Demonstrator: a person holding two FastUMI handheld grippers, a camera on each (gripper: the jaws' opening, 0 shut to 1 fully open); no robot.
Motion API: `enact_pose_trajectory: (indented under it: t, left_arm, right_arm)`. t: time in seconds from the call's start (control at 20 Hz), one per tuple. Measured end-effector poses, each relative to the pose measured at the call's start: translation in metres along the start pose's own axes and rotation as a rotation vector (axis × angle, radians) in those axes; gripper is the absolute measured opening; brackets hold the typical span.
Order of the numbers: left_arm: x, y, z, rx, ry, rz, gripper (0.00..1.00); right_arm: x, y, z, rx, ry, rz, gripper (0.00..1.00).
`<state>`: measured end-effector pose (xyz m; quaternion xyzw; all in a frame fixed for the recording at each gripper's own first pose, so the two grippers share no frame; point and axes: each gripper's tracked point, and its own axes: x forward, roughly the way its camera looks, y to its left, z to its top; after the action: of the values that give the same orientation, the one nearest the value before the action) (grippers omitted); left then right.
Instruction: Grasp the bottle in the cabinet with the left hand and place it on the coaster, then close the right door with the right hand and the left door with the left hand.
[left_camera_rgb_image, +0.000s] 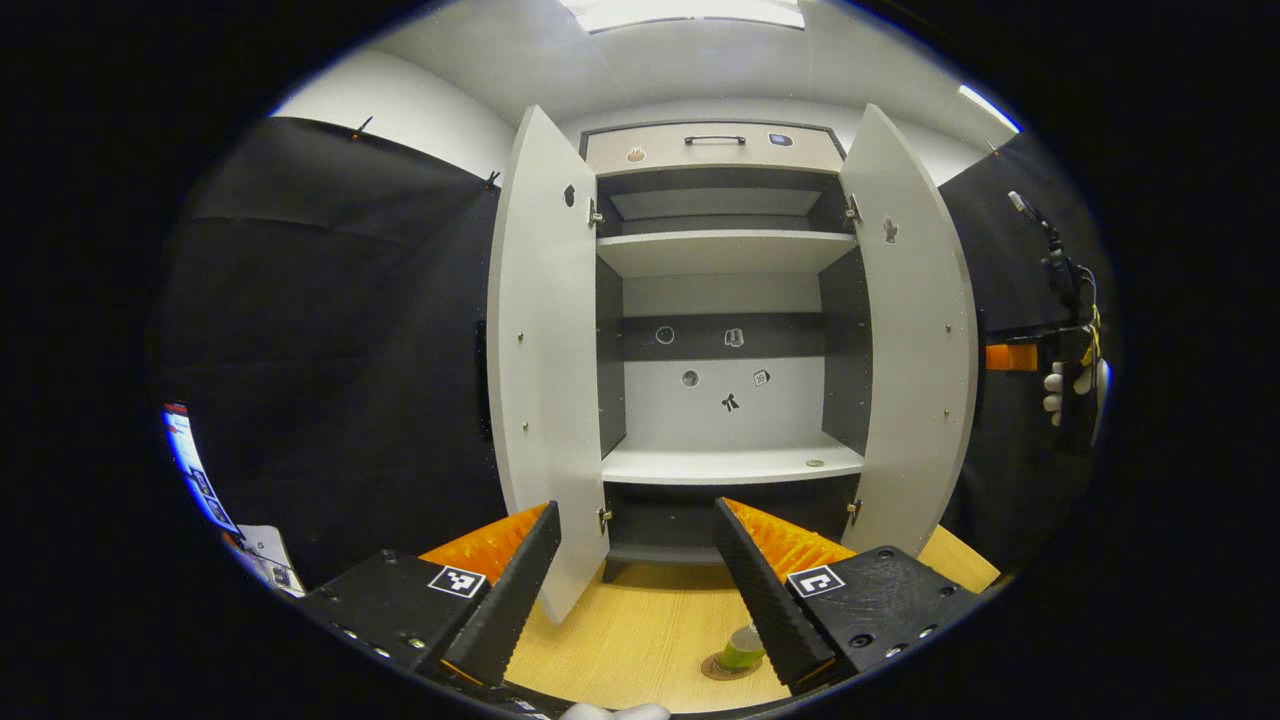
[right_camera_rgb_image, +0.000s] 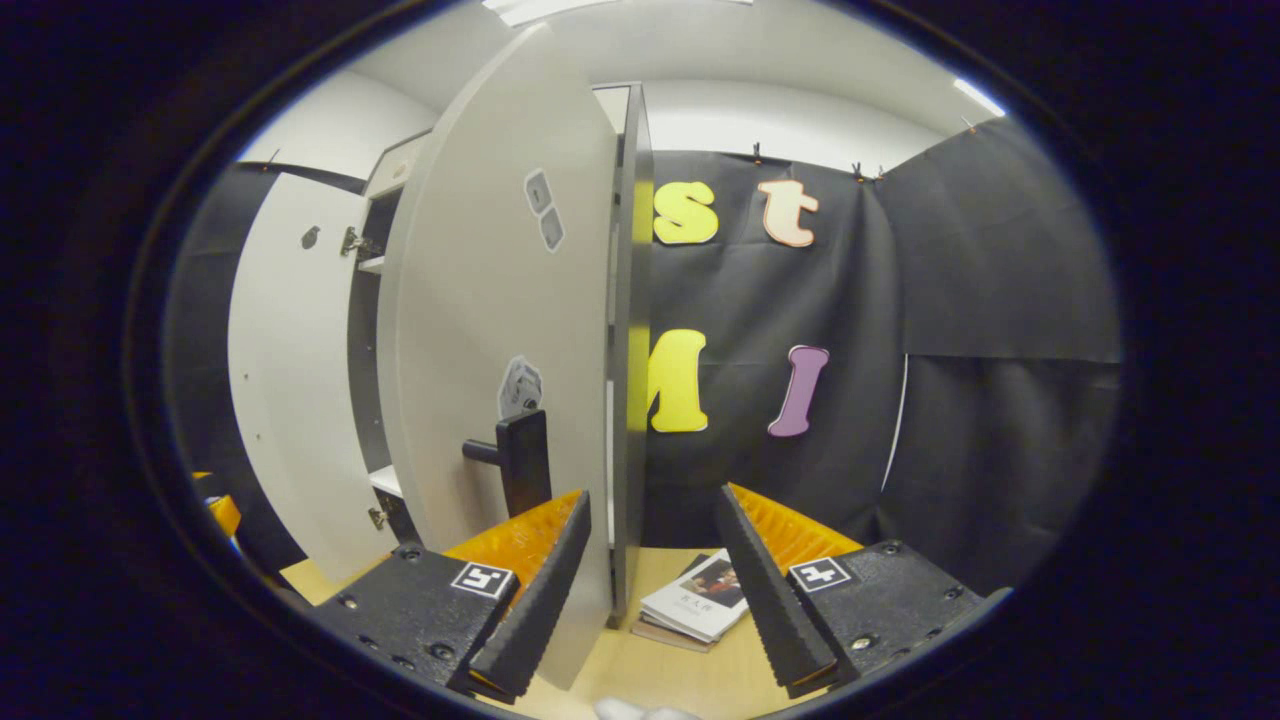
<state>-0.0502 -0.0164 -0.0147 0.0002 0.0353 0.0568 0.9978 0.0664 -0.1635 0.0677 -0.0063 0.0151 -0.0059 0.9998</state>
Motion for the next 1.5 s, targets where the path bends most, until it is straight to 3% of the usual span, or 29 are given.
enact_pose_trajectory:
  t: [0.4,0.55,0.6,0.65,1.0,1.5]
  left_arm:
    - [0.000,0.047,0.000,0.013,-0.014,0.001,0.94]
    - [0.001,0.062,-0.007,0.009,0.001,0.005,0.94]
    - [0.001,0.068,-0.008,0.006,0.002,0.008,0.94]
    - [0.002,0.072,-0.008,0.004,0.000,0.009,0.94]
    - [0.015,0.094,-0.009,-0.014,0.000,-0.001,0.93]
    - [0.081,0.191,0.028,0.075,-0.056,0.115,0.95]
  right_arm:
    - [0.013,0.082,-0.002,0.010,0.002,0.059,0.86]
    - [0.016,0.131,-0.009,-0.004,0.016,0.161,0.87]
    - [0.015,0.141,-0.012,-0.002,0.022,0.168,0.88]
    - [0.015,0.148,-0.013,-0.005,0.020,0.169,0.98]
    - [0.000,0.160,-0.010,-0.009,0.011,0.170,1.00]
    - [-0.059,0.172,-0.041,0.011,0.063,0.158,0.99]
